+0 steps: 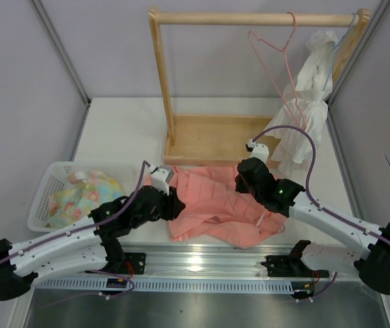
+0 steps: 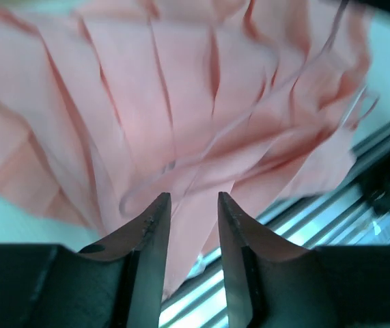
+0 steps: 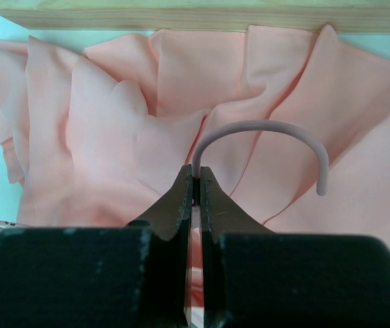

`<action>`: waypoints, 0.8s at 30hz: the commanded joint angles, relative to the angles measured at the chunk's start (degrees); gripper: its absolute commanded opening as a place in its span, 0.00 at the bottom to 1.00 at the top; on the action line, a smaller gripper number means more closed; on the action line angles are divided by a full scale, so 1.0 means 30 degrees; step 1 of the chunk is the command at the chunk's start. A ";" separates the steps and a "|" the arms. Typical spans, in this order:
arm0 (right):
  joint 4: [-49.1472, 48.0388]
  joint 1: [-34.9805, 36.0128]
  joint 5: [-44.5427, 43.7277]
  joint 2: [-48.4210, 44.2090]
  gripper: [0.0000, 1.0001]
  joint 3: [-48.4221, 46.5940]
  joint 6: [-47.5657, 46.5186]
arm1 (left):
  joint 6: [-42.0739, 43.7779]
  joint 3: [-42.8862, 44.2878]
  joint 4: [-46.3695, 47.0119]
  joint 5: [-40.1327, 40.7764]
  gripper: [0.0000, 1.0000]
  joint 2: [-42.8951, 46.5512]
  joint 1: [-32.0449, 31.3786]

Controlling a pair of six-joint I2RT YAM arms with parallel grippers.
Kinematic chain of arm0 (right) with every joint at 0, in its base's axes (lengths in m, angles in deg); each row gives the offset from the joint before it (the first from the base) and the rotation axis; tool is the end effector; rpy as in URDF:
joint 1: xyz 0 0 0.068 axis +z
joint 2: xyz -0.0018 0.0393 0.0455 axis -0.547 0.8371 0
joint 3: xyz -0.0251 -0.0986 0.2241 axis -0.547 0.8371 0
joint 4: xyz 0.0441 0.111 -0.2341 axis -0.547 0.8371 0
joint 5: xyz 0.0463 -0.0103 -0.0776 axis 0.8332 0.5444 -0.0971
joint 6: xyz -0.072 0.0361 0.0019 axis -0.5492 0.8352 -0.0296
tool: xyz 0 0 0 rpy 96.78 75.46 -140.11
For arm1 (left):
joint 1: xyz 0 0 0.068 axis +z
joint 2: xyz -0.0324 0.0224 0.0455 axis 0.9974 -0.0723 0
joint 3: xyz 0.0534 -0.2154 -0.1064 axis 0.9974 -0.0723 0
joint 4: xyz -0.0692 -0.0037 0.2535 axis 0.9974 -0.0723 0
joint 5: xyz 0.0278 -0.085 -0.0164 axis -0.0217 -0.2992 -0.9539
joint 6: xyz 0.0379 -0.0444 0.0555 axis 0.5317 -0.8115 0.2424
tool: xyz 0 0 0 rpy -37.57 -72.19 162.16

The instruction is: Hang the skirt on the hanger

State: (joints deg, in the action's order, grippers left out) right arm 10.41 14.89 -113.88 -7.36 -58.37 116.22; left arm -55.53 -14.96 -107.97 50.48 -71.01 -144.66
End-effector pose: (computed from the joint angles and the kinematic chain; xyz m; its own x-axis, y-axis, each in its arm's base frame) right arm 0.2062 0.1843 0.2305 -0.6125 0.0943 -0.7849 -0.1203 0.9702 0.2104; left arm 0.1307 -0.1825 0.2311 -0.6252 -0.0119 -0.7803 0.4453 0.8157 -0.3693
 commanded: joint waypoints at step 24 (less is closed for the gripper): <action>-0.0780 -0.0168 -0.0056 0.0000 0.00 -0.0068 -0.0389 | -0.4415 0.0412 -0.2529 0.5075 0.43 -0.7045 -0.9636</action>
State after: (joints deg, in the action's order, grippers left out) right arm 9.84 14.72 -113.24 -7.16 -58.35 116.00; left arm -70.83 -16.12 -118.07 64.49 -91.08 -173.12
